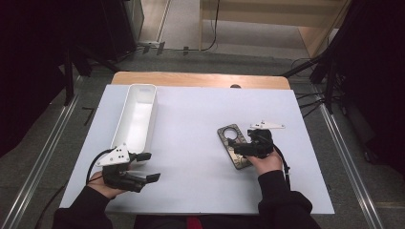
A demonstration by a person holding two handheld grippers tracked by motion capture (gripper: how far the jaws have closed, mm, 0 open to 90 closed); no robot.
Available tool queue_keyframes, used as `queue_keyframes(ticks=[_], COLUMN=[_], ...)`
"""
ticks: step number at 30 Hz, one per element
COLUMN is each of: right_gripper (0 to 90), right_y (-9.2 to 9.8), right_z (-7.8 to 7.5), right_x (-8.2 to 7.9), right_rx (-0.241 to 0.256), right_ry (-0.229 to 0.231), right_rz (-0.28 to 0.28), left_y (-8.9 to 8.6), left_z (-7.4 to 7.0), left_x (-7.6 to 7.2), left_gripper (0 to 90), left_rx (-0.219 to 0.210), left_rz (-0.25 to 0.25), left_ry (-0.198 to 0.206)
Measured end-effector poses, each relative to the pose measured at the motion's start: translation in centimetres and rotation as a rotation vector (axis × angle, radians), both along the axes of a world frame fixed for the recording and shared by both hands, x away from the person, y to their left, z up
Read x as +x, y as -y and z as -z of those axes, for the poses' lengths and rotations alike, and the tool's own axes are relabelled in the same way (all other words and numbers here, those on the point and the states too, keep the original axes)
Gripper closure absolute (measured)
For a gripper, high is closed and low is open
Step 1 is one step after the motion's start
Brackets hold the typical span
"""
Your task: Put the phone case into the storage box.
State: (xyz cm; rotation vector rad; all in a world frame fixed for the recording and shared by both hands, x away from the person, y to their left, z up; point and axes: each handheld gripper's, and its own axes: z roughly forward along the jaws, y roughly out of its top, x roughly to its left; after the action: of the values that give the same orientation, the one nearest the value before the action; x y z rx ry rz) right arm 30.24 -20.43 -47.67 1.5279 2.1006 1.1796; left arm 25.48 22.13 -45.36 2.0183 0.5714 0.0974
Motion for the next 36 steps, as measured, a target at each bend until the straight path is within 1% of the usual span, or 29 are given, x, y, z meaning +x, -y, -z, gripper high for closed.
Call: queue_keyframes(ticks=[5,9,14,17,20,24,28,29,33,36], right_gripper=[7.7,7.7,7.6,7.7,7.6,7.6,7.6,7.6,7.6,7.6], right_y=[-0.1,-0.2,-0.4,-0.5,-0.5,-0.6,-0.6,-0.6,-0.5,-0.6], right_z=[0.1,0.2,0.4,0.4,0.5,0.8,1.0,1.0,1.2,1.3], right_x=[0.0,0.1,0.1,0.1,0.1,0.2,0.3,0.3,0.4,0.4], right_rx=[-0.009,-0.005,-0.021,-0.022,-0.036,-0.037,-0.056,-0.068,-0.075,-0.093], right_ry=[-0.011,-0.035,-0.051,-0.062,-0.071,-0.104,-0.119,-0.123,-0.135,-0.138], right_rz=[-0.008,-0.02,-0.037,-0.036,-0.039,-0.042,-0.039,-0.036,-0.032,-0.033], left_y=[0.0,0.0,0.0,0.0,0.0,0.0,0.0,0.0,0.0,0.0], left_z=[0.0,0.0,0.0,0.0,0.0,0.0,0.0,0.0,0.0,0.0], left_x=[0.0,0.0,0.0,0.0,0.0,0.0,0.0,0.0,0.0,0.0], left_gripper=[19.3,19.4,19.3,19.4,19.3,19.4,19.4,19.3,19.3,19.3], left_rx=[0.0,-0.002,-0.001,-0.002,0.0,0.0,-0.001,-0.001,-0.001,0.0], left_rz=[0.0,-0.001,0.0,0.0,0.001,0.0,0.0,0.0,0.0,0.001], left_ry=[0.0,0.0,0.0,0.0,0.0,0.0,0.0,0.0,-0.001,-0.001])
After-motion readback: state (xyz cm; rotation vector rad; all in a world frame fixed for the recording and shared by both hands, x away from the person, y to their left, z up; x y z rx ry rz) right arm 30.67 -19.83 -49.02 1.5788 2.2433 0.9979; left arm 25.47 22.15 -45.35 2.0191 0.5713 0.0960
